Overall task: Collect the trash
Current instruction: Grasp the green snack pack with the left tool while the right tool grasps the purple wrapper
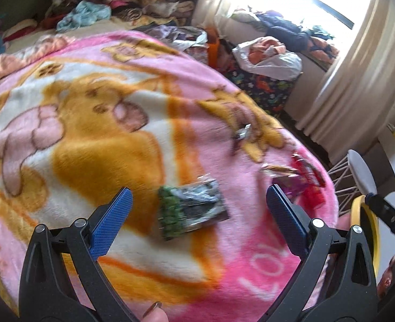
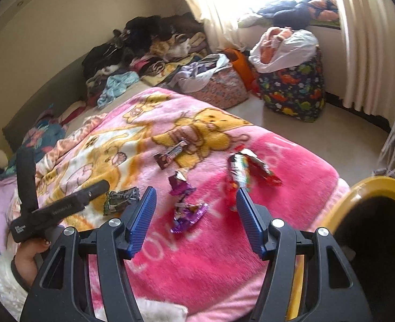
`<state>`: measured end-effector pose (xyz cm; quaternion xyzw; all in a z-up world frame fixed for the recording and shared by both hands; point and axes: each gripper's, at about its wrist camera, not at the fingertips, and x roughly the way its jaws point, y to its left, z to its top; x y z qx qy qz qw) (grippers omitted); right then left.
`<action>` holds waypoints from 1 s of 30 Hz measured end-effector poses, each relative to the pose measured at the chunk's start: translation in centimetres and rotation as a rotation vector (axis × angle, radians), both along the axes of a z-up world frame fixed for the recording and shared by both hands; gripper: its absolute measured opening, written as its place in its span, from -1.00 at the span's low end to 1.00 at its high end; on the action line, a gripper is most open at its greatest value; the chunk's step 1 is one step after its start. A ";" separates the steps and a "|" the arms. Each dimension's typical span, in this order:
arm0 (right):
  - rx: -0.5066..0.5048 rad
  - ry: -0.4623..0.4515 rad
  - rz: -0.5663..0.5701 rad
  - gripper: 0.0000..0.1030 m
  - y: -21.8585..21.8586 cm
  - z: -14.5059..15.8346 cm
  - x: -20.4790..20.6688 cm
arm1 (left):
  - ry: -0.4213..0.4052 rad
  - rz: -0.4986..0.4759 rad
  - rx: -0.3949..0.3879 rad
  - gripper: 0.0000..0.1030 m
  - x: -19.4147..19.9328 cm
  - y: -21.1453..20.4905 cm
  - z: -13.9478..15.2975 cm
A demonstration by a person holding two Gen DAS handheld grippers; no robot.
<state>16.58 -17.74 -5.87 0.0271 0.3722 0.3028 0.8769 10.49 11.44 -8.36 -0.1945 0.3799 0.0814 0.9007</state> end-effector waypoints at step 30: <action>-0.164 0.043 0.168 -0.54 8.2 -4.9 5.5 | 0.061 -0.051 -0.132 -0.53 1.1 1.1 -3.5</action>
